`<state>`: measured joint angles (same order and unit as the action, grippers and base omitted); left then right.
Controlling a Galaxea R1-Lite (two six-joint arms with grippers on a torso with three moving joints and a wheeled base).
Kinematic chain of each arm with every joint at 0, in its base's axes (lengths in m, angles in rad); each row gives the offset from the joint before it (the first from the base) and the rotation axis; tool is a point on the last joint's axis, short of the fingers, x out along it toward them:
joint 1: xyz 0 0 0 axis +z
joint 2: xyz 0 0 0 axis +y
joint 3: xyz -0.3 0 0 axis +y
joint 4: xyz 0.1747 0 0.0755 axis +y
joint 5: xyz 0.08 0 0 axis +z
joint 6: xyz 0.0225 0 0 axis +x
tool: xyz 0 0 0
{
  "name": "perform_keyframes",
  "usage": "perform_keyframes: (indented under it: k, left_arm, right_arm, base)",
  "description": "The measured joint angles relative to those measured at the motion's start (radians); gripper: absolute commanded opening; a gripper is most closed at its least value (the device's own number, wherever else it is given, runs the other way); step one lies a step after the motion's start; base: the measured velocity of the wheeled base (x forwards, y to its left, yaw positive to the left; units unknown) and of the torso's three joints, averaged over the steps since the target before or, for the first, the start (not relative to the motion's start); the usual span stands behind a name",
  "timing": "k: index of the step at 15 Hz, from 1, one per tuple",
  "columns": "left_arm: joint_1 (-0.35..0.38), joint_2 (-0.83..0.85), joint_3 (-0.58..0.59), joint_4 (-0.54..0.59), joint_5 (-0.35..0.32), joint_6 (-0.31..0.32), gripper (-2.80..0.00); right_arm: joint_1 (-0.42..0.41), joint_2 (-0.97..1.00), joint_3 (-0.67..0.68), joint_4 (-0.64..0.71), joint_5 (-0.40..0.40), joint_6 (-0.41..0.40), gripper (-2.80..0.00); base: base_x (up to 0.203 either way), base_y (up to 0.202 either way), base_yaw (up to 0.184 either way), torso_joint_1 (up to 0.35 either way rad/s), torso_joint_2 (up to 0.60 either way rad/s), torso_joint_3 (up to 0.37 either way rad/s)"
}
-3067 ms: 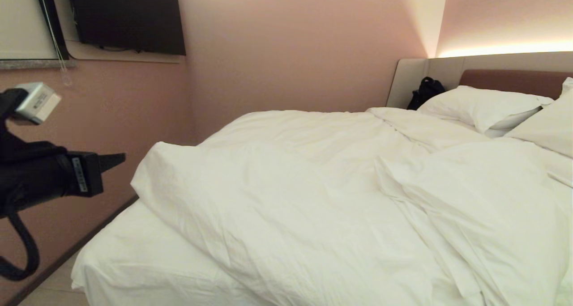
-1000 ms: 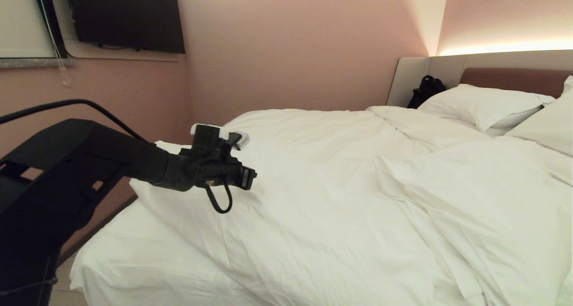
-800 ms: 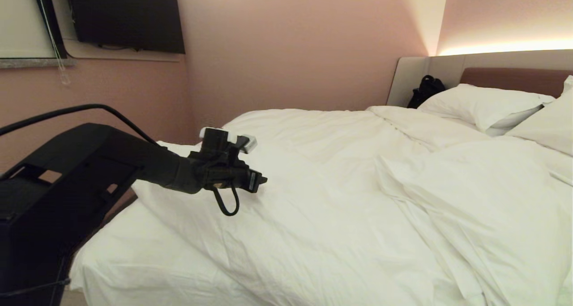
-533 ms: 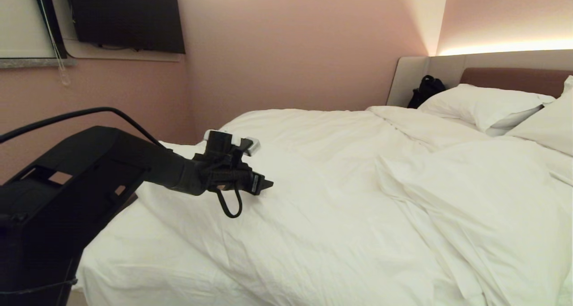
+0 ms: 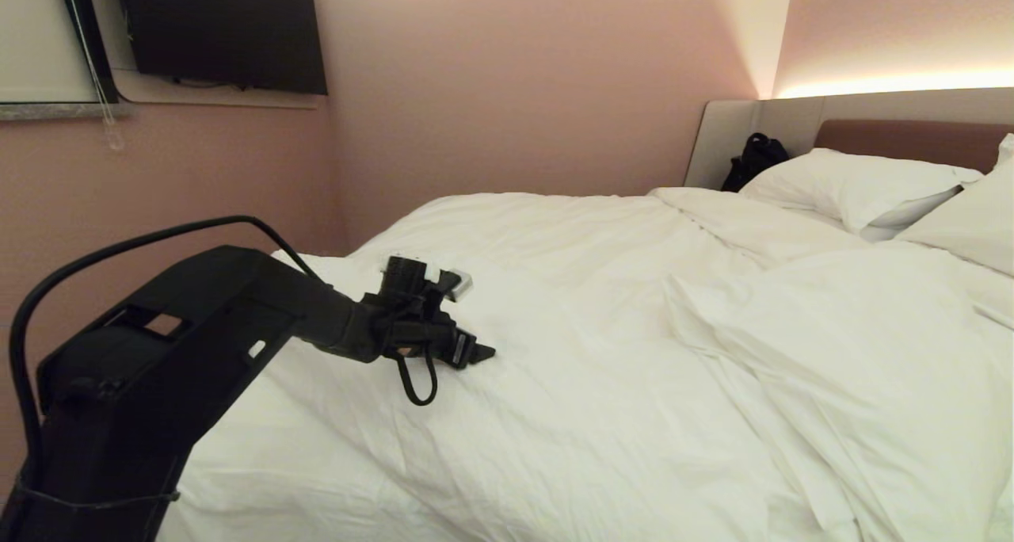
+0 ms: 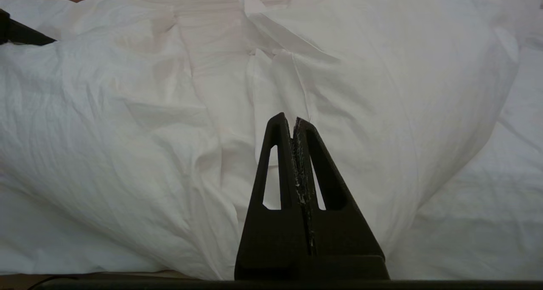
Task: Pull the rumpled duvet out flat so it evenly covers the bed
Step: Hold the folded corner of the quilt
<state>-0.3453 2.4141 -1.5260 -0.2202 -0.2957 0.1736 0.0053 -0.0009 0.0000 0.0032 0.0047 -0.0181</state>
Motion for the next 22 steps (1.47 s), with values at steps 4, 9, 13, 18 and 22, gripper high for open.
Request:
perform_keyframes:
  k: [4, 9, 13, 18, 22]
  left_arm:
    - [-0.002, 0.029, -0.001, 0.031, 0.000, 0.000, 0.00]
    - [-0.003, 0.060, -0.008, 0.055, -0.001, 0.000, 0.00]
    - [-0.003, 0.076, -0.007, 0.054, -0.001, 0.000, 0.00]
    - [-0.003, 0.083, -0.008, 0.049, -0.002, 0.000, -2.80]
    - [-0.003, 0.080, 0.000, 0.048, -0.001, -0.001, -2.80]
  right_arm:
    - [0.000, 0.000, 0.000, 0.000, 0.000, 0.000, -2.80]
    - [0.000, 0.000, 0.000, 0.000, 0.000, 0.000, -2.80]
    - [0.000, 0.000, 0.000, 0.000, 0.000, 0.000, -2.80]
    - [0.000, 0.000, 0.000, 0.000, 0.001, 0.000, -2.80]
    - [0.000, 0.000, 0.000, 0.000, 0.000, 0.000, -2.80]
  base:
    - [0.000, 0.000, 0.000, 0.000, 0.00, 0.000]
    - [0.000, 0.000, 0.000, 0.000, 0.00, 0.000]
    - [0.000, 0.000, 0.000, 0.000, 0.00, 0.000]
    - [0.000, 0.000, 0.000, 0.000, 0.00, 0.000]
    - [0.000, 0.000, 0.000, 0.000, 0.00, 0.000]
